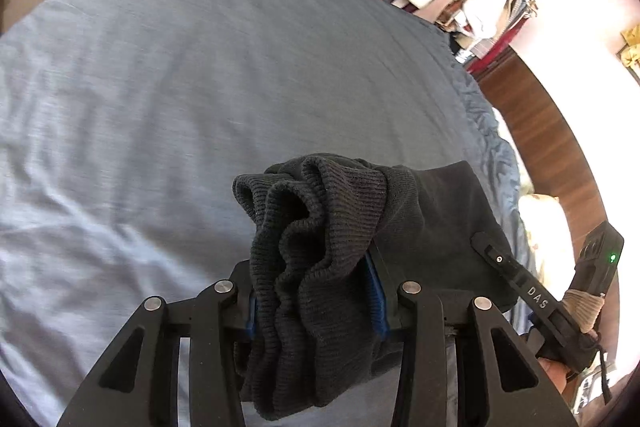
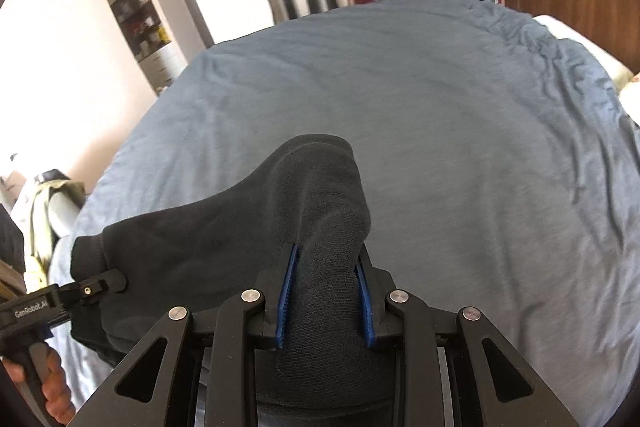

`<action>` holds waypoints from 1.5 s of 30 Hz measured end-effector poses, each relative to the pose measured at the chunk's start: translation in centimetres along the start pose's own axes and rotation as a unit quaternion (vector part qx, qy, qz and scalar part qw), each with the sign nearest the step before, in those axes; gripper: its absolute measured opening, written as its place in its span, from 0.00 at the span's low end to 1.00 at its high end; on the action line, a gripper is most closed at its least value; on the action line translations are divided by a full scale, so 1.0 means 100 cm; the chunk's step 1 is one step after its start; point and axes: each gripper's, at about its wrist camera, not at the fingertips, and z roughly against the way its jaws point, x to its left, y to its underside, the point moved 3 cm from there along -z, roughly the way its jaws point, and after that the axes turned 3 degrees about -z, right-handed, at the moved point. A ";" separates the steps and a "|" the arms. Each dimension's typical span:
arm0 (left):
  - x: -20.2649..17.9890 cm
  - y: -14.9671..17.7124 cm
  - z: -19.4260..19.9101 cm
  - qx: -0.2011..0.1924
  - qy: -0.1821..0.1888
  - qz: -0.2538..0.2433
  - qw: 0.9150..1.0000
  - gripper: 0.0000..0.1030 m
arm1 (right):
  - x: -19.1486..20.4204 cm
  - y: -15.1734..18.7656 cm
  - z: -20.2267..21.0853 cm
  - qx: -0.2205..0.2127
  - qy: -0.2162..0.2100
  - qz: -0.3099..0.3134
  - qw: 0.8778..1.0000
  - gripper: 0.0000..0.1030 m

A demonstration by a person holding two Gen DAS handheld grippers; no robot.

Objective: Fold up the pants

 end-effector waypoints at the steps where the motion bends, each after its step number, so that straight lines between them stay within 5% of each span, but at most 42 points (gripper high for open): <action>1: 0.010 -0.001 0.006 0.000 -0.008 -0.001 1.000 0.39 | 0.009 0.003 -0.002 0.004 -0.006 -0.004 1.000 0.27; 9: 0.089 -0.008 0.029 0.009 -0.045 -0.014 0.999 0.39 | 0.079 0.039 -0.027 0.022 -0.034 -0.005 0.999 0.27; 18: 0.156 -0.003 -0.007 0.055 -0.032 -0.011 0.998 0.40 | 0.118 0.080 -0.068 0.041 -0.005 0.009 0.999 0.27; 23: 0.162 0.005 -0.016 0.075 -0.046 -0.019 0.996 0.47 | 0.117 0.089 -0.079 0.040 0.029 0.036 0.998 0.36; 28: 0.157 0.009 -0.001 0.080 -0.092 -0.045 0.991 0.57 | 0.113 0.087 -0.070 0.029 0.085 0.057 0.994 0.56; 33: 0.144 0.012 0.028 0.067 -0.135 -0.066 0.986 0.59 | 0.114 0.079 -0.051 0.017 0.103 0.050 0.993 0.56; 37: 0.132 0.011 0.048 0.031 -0.163 -0.077 0.983 0.60 | 0.117 0.079 -0.031 0.005 0.074 0.047 0.996 0.56; 40: 0.124 0.011 0.057 0.009 -0.137 -0.085 0.987 0.59 | 0.117 0.083 -0.028 0.018 0.046 0.044 0.998 0.56; 45: 0.115 0.015 0.030 0.051 -0.057 -0.071 0.995 0.45 | 0.116 0.099 -0.036 0.045 0.016 0.040 0.998 0.55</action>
